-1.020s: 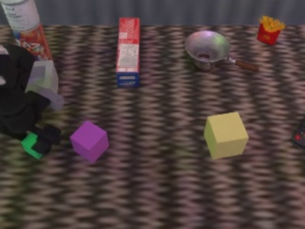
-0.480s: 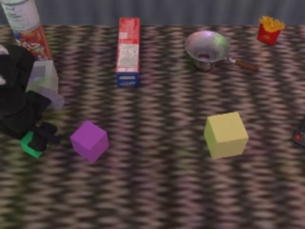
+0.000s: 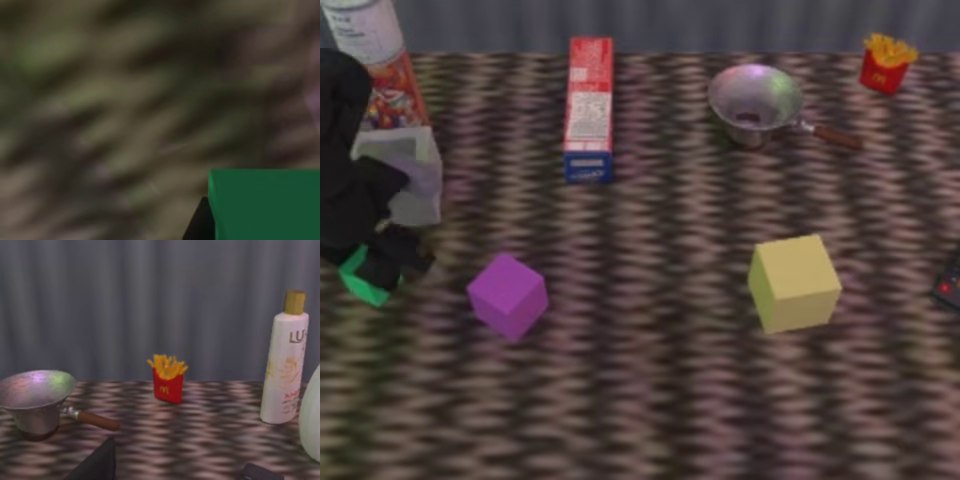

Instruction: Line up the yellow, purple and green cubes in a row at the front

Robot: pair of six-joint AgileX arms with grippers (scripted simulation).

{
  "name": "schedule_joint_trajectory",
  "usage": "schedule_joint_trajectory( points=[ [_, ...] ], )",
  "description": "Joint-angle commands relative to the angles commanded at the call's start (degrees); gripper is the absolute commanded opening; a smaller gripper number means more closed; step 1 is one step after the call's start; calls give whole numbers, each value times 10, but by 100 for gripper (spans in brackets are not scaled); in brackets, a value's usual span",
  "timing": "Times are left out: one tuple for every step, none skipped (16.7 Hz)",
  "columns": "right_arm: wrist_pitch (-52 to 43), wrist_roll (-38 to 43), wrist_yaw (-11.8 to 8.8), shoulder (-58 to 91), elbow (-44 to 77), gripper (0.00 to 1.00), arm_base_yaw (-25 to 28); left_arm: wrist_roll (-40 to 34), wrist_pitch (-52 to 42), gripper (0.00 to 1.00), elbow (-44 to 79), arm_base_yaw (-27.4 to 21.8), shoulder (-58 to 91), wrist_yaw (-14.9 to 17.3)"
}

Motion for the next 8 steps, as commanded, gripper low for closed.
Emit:
schedule_joint_trajectory(
  points=[
    [0,0,0,0,0,100,0,0,-16,0,9,1,-10,0],
    [0,0,0,0,0,100,0,-1,-27,0,15,2,-18,0],
    [0,0,0,0,0,100,0,-1,-31,0,17,2,-22,0],
    [0,0,0,0,0,100,0,-1,-31,0,17,2,-22,0],
    [0,0,0,0,0,100,0,-1,-31,0,17,2,-22,0],
    [0,0,0,0,0,100,0,0,-29,0,16,-1,-20,-1],
    [0,0,0,0,0,100,0,0,-30,0,17,-1,-19,-1],
    [0,0,0,0,0,100,0,-7,-32,0,21,-7,-16,-1]
  ],
)
